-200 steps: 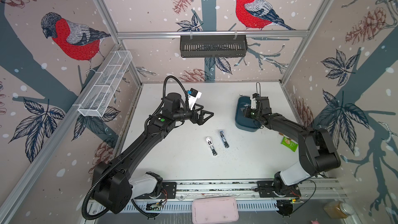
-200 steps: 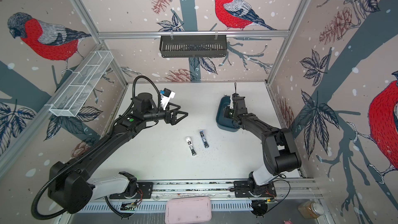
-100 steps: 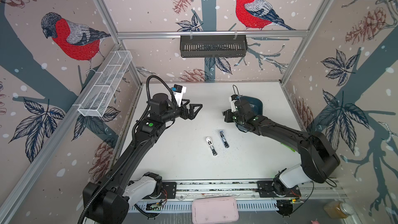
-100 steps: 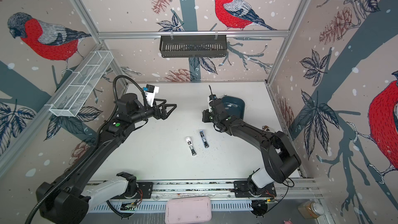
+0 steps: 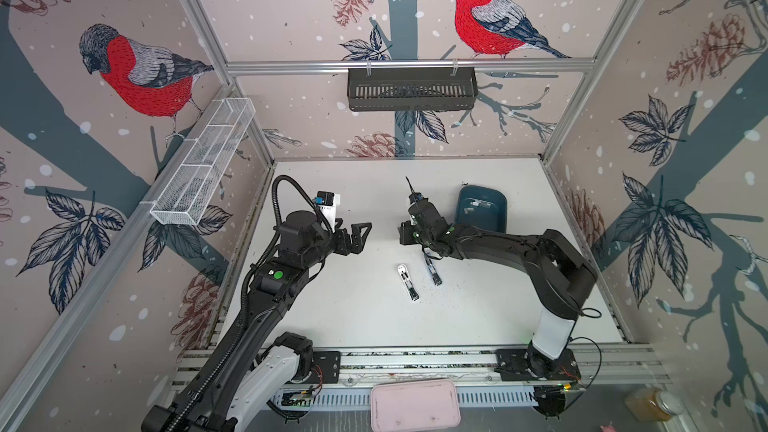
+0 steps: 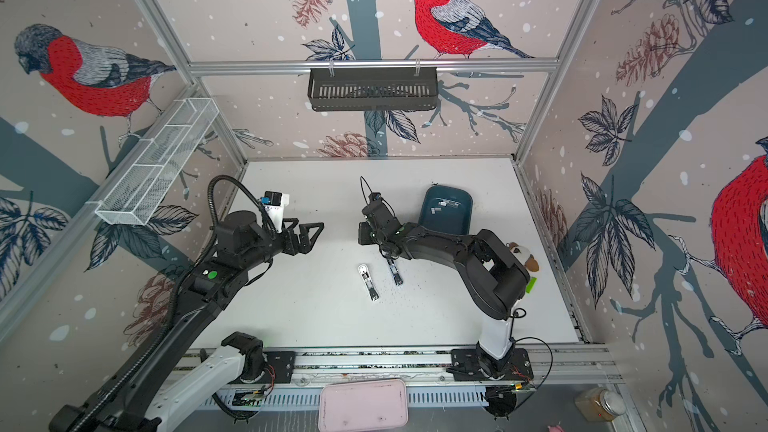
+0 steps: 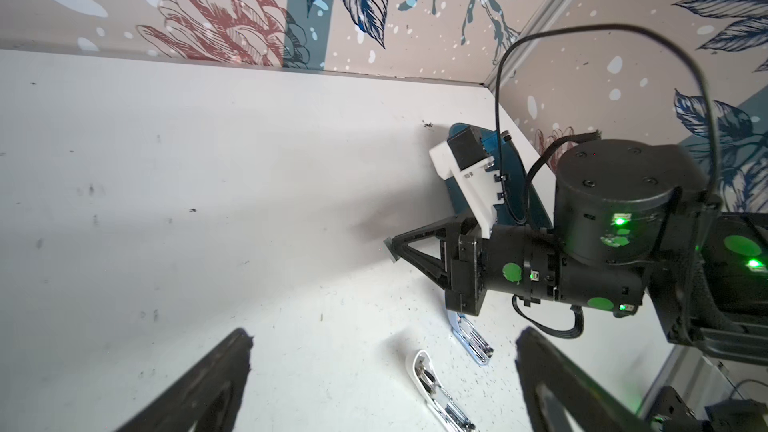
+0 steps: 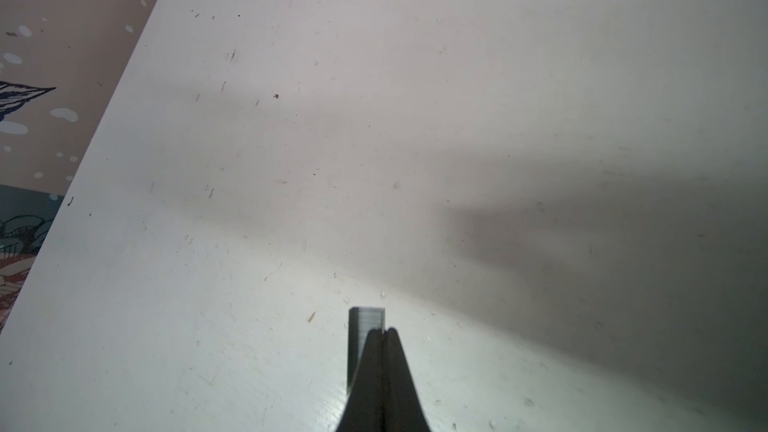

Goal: Load the staples into the stapler
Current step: 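Lift the staple strip out of the bin toward the staplers with the right gripper, then open the right gripper to set the staple strip on the table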

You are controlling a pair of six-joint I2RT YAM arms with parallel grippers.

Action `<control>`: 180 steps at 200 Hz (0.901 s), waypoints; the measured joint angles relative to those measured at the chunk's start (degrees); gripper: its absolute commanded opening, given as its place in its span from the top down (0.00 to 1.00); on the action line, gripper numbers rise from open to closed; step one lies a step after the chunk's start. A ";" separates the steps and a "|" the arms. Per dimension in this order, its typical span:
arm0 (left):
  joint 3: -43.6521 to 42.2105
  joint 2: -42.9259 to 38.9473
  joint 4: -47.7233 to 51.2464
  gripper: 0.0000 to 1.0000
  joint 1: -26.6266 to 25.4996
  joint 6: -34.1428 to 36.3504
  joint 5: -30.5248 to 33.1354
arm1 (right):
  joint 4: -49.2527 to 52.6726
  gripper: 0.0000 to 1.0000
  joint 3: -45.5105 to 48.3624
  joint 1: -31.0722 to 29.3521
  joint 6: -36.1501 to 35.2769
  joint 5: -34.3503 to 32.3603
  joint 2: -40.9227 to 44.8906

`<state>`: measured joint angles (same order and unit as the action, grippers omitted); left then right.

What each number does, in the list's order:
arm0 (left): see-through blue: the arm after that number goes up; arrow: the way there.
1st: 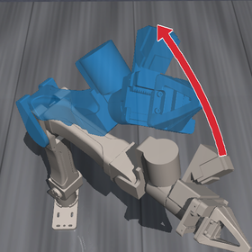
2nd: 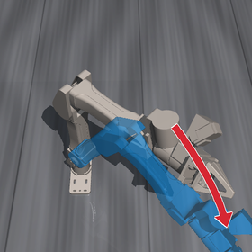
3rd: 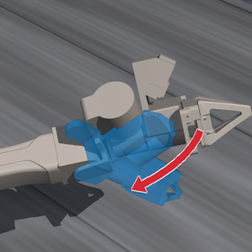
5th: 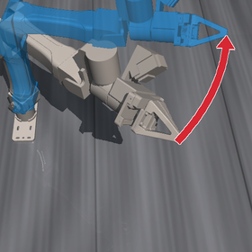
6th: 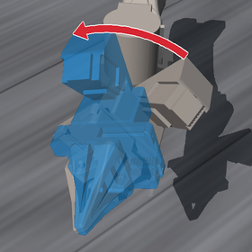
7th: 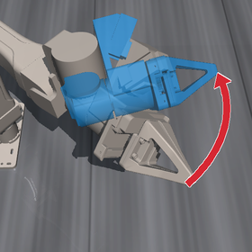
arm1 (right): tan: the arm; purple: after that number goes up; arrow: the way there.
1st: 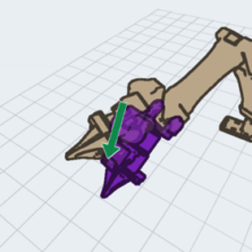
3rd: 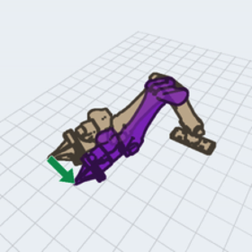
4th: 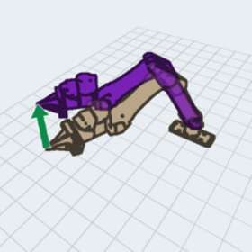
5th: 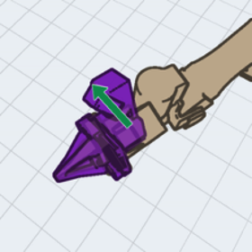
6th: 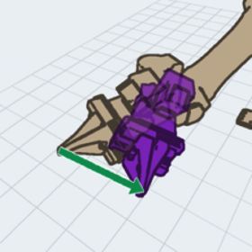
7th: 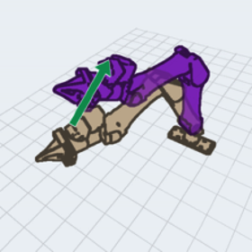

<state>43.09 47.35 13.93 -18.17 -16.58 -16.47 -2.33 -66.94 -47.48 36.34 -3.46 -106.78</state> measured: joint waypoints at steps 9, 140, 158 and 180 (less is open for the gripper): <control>-0.15 -0.07 0.02 0.02 0.04 -0.02 0.24 | 0.15 0.98 -1.44 -0.20 1.14 -0.59 -1.88; -0.57 1.31 0.20 0.02 2.01 0.48 0.15 | 4.20 0.80 -10.03 -1.79 5.46 -4.15 -14.01; -0.63 1.38 0.20 0.01 2.45 0.48 0.02 | 3.85 0.78 -9.92 -1.84 5.49 -4.17 -13.99; -0.68 1.44 0.15 0.01 2.82 0.50 -0.31 | 3.54 0.77 -8.79 -1.84 5.51 -4.20 -13.05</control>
<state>42.41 48.80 14.09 -15.35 -16.08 -16.78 1.21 -75.72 -49.32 41.85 -7.66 -119.83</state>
